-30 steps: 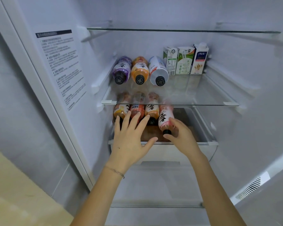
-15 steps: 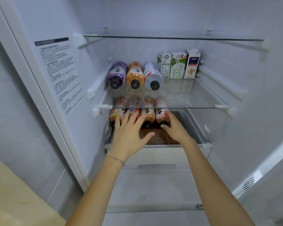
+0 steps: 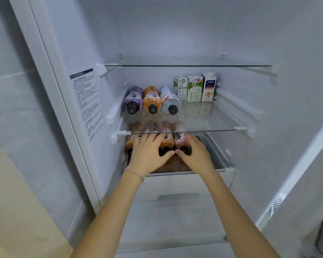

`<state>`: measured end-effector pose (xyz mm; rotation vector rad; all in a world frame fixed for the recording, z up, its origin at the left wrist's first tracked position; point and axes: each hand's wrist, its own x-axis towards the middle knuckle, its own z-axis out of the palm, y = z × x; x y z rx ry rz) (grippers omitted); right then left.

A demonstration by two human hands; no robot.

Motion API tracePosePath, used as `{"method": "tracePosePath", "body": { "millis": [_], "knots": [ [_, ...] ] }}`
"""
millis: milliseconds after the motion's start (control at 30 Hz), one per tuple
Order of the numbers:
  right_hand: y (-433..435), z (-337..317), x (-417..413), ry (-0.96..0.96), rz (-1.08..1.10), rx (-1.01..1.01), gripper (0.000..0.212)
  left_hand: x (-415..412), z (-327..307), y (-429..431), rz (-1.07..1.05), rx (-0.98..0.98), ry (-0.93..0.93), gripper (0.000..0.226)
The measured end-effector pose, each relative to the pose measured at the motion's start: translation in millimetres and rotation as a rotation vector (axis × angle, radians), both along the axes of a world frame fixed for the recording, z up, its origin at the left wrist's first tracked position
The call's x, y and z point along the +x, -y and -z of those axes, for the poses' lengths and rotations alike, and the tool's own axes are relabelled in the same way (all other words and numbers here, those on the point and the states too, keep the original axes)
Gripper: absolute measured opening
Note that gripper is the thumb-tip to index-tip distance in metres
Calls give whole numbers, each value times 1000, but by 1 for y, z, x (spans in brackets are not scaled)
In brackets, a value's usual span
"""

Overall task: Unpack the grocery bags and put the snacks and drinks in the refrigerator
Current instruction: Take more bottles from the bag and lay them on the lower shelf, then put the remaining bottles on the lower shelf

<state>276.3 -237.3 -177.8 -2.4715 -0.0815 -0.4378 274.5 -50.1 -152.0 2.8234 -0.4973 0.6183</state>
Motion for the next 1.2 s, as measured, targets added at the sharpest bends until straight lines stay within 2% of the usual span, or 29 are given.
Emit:
{"method": "tracePosePath", "body": {
  "millis": [133, 300, 500, 667, 800, 1200],
  "knots": [
    [-4, -8, -36, 29, 11, -107, 70, -15, -1, 1, 55, -32, -15, 86],
    [4, -22, -102, 56, 86, -115, 74, -42, 0, 9, 141, -69, -47, 82],
    [38, -60, -192, 146, 181, -204, 65, -104, -26, 42, 260, -108, 71, 76],
    [68, -78, -284, 200, 217, -196, 67, -171, -38, 69, 349, -132, 135, 77],
    [93, -79, -371, 168, 252, -189, 67, -240, -40, 101, 471, -147, 145, 74],
    [190, -70, -602, 213, 585, -250, 69, -429, -37, 243, 820, -148, 66, 75]
  ]
}}
